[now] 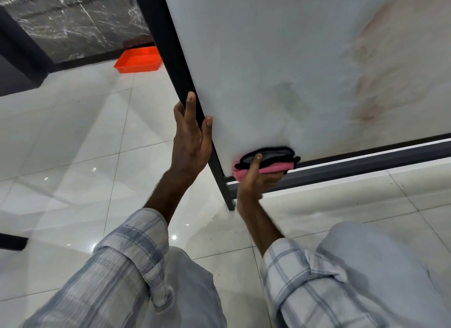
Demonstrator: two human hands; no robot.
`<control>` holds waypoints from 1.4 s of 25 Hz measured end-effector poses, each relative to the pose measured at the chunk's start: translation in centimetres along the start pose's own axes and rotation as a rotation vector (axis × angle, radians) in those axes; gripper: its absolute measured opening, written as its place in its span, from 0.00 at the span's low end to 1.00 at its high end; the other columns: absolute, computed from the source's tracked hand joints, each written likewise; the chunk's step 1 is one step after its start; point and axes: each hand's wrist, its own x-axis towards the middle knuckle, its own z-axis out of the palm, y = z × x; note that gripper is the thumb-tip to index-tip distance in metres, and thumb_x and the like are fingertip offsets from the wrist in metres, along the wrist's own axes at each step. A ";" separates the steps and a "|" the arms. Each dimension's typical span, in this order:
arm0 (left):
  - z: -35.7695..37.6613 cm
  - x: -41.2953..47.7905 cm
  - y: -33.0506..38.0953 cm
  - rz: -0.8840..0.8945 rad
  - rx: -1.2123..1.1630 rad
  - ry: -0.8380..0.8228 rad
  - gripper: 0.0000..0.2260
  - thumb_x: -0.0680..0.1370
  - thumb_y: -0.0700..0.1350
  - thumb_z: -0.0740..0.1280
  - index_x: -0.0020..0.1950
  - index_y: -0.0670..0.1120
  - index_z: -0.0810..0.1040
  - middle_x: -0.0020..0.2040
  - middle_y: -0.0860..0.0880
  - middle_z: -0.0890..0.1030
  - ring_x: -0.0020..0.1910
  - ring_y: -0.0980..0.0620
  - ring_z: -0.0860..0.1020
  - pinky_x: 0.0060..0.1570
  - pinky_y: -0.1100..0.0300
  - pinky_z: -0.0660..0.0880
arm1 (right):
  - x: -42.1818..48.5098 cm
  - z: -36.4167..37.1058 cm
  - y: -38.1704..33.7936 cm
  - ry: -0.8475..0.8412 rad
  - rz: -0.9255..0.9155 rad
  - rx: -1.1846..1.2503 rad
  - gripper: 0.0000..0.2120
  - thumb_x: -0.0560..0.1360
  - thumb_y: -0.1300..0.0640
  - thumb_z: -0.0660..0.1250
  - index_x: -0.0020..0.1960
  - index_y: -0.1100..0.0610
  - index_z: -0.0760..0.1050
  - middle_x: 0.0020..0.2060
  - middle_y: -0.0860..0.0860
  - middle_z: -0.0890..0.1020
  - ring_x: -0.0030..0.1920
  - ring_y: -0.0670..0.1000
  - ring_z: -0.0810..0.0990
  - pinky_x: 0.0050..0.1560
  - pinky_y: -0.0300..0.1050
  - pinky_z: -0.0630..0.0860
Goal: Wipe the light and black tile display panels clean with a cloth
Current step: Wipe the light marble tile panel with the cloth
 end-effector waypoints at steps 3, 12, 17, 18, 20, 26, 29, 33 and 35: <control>-0.1 0.0 -0.2 0.041 0.010 -0.019 0.32 0.88 0.46 0.55 0.80 0.71 0.38 0.73 0.42 0.58 0.62 0.75 0.62 0.64 0.80 0.62 | -3.9 2.2 0.1 -0.067 0.263 0.146 0.38 0.80 0.42 0.68 0.81 0.55 0.55 0.73 0.60 0.64 0.73 0.61 0.67 0.73 0.59 0.65; -1.6 -0.7 1.7 -0.215 0.080 -0.225 0.33 0.86 0.41 0.60 0.81 0.50 0.41 0.77 0.33 0.59 0.75 0.47 0.60 0.75 0.71 0.55 | -2.3 -4.5 -6.9 -0.341 0.646 0.593 0.18 0.82 0.46 0.56 0.47 0.56 0.79 0.41 0.55 0.81 0.44 0.55 0.79 0.47 0.45 0.72; -6.7 -0.1 6.1 -0.454 0.194 -0.597 0.48 0.80 0.36 0.72 0.85 0.54 0.38 0.66 0.29 0.74 0.60 0.40 0.77 0.55 0.48 0.78 | -3.9 -12.4 -15.1 -0.349 0.581 0.537 0.19 0.86 0.52 0.52 0.52 0.59 0.80 0.43 0.57 0.83 0.45 0.58 0.81 0.44 0.52 0.80; -7.9 0.2 7.6 -0.522 0.221 -0.655 0.44 0.81 0.39 0.71 0.85 0.54 0.45 0.68 0.34 0.75 0.64 0.42 0.77 0.57 0.48 0.78 | -4.6 -13.7 -16.5 -0.353 0.567 0.492 0.18 0.86 0.53 0.52 0.51 0.59 0.79 0.42 0.57 0.84 0.44 0.57 0.81 0.43 0.50 0.81; -10.2 1.0 10.2 -0.542 0.274 -0.723 0.28 0.82 0.46 0.67 0.82 0.51 0.65 0.74 0.43 0.75 0.70 0.43 0.75 0.63 0.44 0.76 | -6.4 -16.4 -19.8 -0.353 0.535 0.365 0.17 0.86 0.54 0.53 0.51 0.59 0.79 0.42 0.56 0.83 0.44 0.56 0.82 0.44 0.50 0.81; -19.2 6.0 20.0 -0.658 0.219 -0.740 0.22 0.81 0.44 0.71 0.75 0.50 0.74 0.67 0.49 0.78 0.58 0.41 0.80 0.53 0.45 0.80 | -14.6 -21.1 -28.6 -0.406 0.448 0.020 0.22 0.87 0.48 0.53 0.48 0.59 0.79 0.34 0.56 0.84 0.31 0.52 0.84 0.37 0.47 0.79; -27.0 8.6 24.5 -0.678 0.180 -0.670 0.24 0.80 0.47 0.72 0.75 0.52 0.74 0.67 0.53 0.77 0.60 0.48 0.81 0.51 0.49 0.80 | -21.4 -20.6 -32.7 -0.530 0.463 -0.121 0.26 0.88 0.50 0.50 0.43 0.60 0.80 0.27 0.55 0.83 0.30 0.54 0.83 0.29 0.42 0.79; -36.7 10.6 26.4 -0.770 0.174 -0.484 0.24 0.79 0.51 0.71 0.75 0.50 0.75 0.65 0.54 0.78 0.54 0.50 0.82 0.50 0.58 0.78 | -30.3 -17.0 -35.3 -0.673 0.418 -0.250 0.20 0.86 0.48 0.54 0.50 0.59 0.80 0.37 0.57 0.84 0.35 0.52 0.84 0.38 0.46 0.79; -42.1 10.5 26.5 -0.863 0.116 -0.342 0.24 0.79 0.43 0.74 0.74 0.48 0.75 0.65 0.53 0.78 0.53 0.52 0.81 0.51 0.71 0.74 | -35.2 -13.5 -36.3 -0.744 0.376 -0.275 0.22 0.86 0.49 0.55 0.47 0.60 0.81 0.34 0.56 0.84 0.34 0.52 0.83 0.37 0.45 0.78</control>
